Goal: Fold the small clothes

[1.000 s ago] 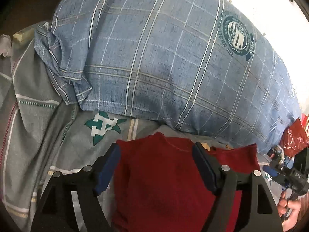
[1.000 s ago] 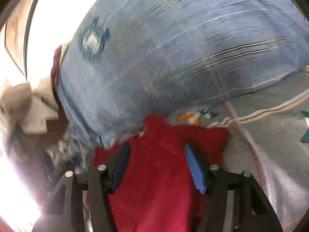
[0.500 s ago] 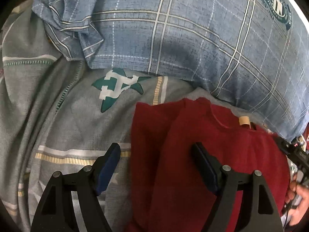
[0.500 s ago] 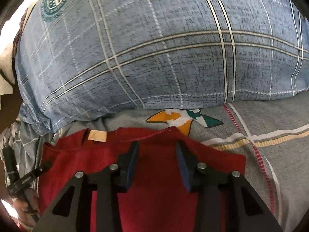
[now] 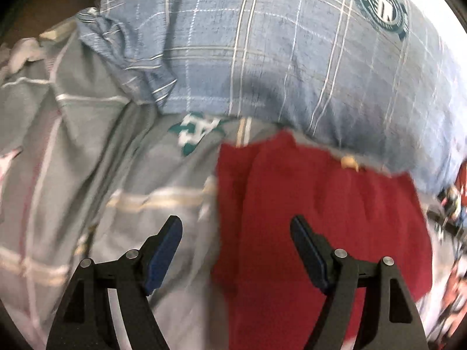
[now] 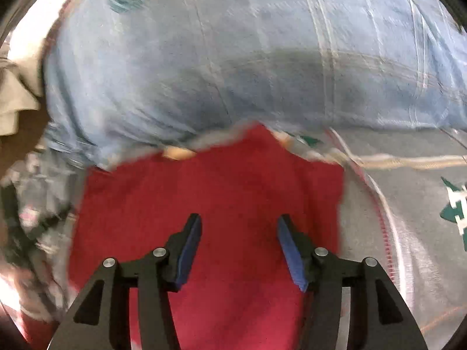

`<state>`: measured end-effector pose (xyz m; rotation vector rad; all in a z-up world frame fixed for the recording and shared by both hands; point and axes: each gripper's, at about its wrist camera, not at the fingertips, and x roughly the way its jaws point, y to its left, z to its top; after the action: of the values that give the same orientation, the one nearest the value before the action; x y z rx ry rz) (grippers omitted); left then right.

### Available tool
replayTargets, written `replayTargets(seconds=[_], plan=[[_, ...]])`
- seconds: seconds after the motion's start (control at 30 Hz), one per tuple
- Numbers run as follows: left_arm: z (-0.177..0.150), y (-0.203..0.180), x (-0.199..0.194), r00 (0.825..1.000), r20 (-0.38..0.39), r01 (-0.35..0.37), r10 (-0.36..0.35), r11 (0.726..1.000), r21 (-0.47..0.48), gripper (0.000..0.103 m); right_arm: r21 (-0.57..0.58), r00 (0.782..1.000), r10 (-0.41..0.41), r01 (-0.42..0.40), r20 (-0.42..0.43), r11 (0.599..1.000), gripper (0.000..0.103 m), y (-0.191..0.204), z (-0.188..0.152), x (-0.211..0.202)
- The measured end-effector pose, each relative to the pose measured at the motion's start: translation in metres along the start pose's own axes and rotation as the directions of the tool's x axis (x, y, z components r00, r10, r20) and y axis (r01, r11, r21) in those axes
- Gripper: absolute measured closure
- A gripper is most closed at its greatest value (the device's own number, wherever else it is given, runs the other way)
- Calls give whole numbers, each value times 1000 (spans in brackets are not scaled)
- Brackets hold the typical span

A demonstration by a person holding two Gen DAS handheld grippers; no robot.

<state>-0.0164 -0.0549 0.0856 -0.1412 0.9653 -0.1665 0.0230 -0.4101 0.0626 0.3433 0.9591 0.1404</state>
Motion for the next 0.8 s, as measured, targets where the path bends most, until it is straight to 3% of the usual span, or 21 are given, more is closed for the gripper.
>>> replayTargets(seconds=[0.13,0.2,0.33,0.4,0.47,0.67,0.8], plan=[[-25,11,-31,1000,-4,-12,12,999,-36,27,-119,992,123,-122,-2,985,45,64,6,1],[-37,16,-34,1000,-13,-26,25,998,-53,27,-135,981,192,-195,-38,972,46,94,8,21],[-46,18,-25,999,-40,-30,28,998,-57,27,-193,966,228,-248,-119,949,51,159,9,74],[-46,22,-15,998,-61,-19,15,997,-75,27,-232,966,213,-243,-147,942,60,184,11,99],[-43,23,-7,997,-74,-15,9,997,-81,26,-273,973,178,-212,-147,938,60,207,15,122],[-34,21,5,996,-86,-23,16,996,-80,25,-255,973,101,-153,-206,955,58,218,23,188],[-33,17,9,996,-89,-28,21,997,-75,25,-301,981,72,-124,-178,945,57,227,23,187]])
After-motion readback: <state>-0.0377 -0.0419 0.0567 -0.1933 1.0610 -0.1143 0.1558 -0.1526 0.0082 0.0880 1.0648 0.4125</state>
